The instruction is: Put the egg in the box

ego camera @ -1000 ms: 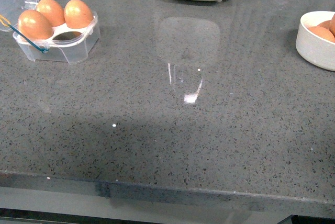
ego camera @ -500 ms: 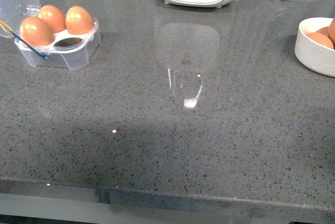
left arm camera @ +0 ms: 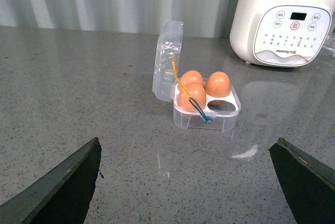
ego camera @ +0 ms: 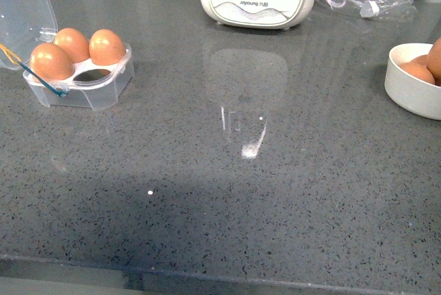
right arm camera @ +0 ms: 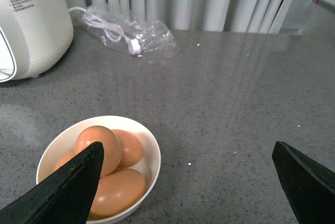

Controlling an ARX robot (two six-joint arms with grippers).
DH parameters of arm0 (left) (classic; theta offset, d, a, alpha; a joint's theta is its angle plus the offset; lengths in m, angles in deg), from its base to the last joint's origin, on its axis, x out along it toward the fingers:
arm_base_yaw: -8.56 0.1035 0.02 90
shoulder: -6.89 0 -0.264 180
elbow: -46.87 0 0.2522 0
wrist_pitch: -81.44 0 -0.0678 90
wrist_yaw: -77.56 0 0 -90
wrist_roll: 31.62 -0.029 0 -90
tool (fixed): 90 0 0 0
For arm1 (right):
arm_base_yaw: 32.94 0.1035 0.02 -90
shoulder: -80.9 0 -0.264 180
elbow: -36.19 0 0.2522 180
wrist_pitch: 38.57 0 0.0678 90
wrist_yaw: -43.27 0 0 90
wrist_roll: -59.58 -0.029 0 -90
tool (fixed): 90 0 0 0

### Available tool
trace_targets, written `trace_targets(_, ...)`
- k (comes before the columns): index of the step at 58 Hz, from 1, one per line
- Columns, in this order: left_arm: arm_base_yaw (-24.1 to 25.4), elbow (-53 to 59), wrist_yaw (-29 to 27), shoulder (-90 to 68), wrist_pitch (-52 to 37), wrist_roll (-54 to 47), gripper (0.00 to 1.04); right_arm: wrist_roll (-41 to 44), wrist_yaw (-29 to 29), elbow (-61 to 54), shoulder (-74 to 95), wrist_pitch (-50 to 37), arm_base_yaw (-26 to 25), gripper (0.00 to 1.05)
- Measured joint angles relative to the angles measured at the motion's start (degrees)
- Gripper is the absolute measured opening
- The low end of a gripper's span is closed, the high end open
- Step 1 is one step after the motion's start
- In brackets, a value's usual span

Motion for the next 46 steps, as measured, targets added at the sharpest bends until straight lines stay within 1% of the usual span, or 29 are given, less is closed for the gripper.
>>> trace_targets(10, 0.00, 0.00, 0.02, 0.00, 0.00, 0.00, 0.98, -1.86, 4.11, 5.97, 6.45, 2.03, 1.03, 0.97)
trace_targets(24, 0.00, 0.00, 0.00, 0.00, 0.00, 0.00, 0.98, -3.96, 13.92, 11.06, 11.41, 5.62, 1.99, 0.97)
trace_targets(42, 0.00, 0.00, 0.02, 0.00, 0.00, 0.00, 0.98, -3.19, 17.77, 13.86, 16.39, 7.65, 0.17, 0.97)
trace_targets(46, 0.00, 0.00, 0.02, 0.00, 0.00, 0.00, 0.98, -2.89, 17.77, 14.14, 17.11, 7.65, 0.11, 0.97)
